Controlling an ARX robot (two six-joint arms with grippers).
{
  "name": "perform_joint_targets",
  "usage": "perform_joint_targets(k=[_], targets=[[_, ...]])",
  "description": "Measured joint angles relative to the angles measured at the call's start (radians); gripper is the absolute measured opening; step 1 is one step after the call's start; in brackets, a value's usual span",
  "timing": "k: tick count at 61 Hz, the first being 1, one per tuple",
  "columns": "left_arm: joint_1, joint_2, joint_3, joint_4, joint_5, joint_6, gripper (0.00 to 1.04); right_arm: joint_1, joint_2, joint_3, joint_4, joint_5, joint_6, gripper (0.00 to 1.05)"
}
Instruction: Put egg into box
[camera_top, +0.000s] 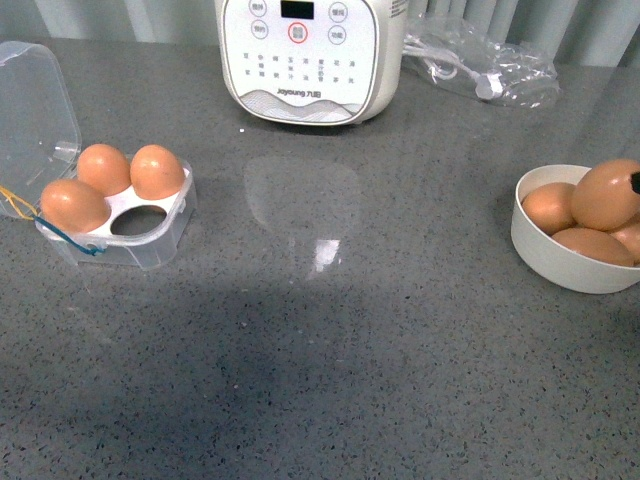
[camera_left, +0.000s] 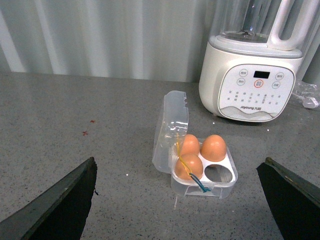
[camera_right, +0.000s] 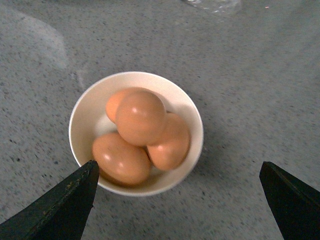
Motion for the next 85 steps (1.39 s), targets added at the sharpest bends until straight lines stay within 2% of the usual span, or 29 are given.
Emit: perform_joint_targets(k=[15,36,56,59,71,85], targets=[[0.000,0.000,0.000,0.000,0.000,0.000,0.98,0.025,0.160,0.129,-0.083,0.010,0.048,0.97],[0.000,0.000,0.000,0.000,0.000,0.000,0.98,0.071,0.278,0.172,-0.052,0.045,0.057,0.97],[0.000,0.000,0.000,0.000,0.000,0.000,0.98,0.080,0.308,0.228,-0.100,0.073,0.058,0.48],[0.000,0.000,0.000,0.000,0.000,0.000,0.98,0.082,0.303,0.229,-0.104,0.078,0.058,0.44],[0.000,0.000,0.000,0.000,0.000,0.000,0.98,0.094,0.224,0.230,-0.137,0.038,0.072,0.42],[0.000,0.000,0.000,0.000,0.000,0.000,0.98,0.140,0.182,0.286,-0.126,-0.105,0.037,0.42]])
